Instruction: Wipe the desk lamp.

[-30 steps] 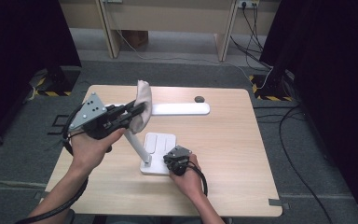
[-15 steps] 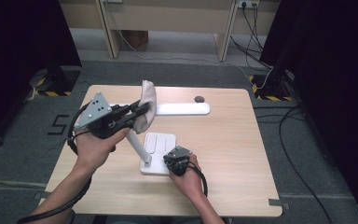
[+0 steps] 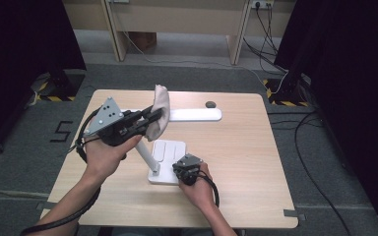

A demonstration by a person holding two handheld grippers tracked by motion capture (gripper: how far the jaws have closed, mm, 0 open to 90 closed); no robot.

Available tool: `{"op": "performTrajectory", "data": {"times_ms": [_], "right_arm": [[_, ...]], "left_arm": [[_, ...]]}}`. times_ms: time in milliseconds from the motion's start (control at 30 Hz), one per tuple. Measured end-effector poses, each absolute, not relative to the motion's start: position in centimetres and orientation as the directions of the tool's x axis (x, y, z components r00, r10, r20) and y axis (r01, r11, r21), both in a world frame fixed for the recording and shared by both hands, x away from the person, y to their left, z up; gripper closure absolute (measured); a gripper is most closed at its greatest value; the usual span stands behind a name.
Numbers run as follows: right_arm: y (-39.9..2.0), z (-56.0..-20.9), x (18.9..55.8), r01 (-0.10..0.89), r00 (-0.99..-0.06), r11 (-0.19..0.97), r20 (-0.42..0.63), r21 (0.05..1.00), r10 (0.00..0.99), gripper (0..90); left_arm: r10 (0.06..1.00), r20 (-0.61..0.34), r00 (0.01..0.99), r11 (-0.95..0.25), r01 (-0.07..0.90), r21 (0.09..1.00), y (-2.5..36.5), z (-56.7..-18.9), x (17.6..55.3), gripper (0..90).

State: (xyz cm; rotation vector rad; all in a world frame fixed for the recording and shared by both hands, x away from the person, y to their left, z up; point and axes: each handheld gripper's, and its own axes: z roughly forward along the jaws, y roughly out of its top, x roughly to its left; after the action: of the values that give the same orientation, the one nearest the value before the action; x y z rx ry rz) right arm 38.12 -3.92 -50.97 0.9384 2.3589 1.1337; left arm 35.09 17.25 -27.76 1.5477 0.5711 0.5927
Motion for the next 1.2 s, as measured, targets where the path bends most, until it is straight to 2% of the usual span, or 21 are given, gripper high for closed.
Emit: {"op": "performTrajectory", "data": {"times_ms": [1200], "right_arm": [[-4.0,-51.0,38.1,0.403,-0.715,0.456,-0.038,0.793,0.699,90.0]], "left_arm": [[0.649,0.039,0.76,-0.067,0.006,0.998,15.1,-27.6,35.4,80.0]]}}
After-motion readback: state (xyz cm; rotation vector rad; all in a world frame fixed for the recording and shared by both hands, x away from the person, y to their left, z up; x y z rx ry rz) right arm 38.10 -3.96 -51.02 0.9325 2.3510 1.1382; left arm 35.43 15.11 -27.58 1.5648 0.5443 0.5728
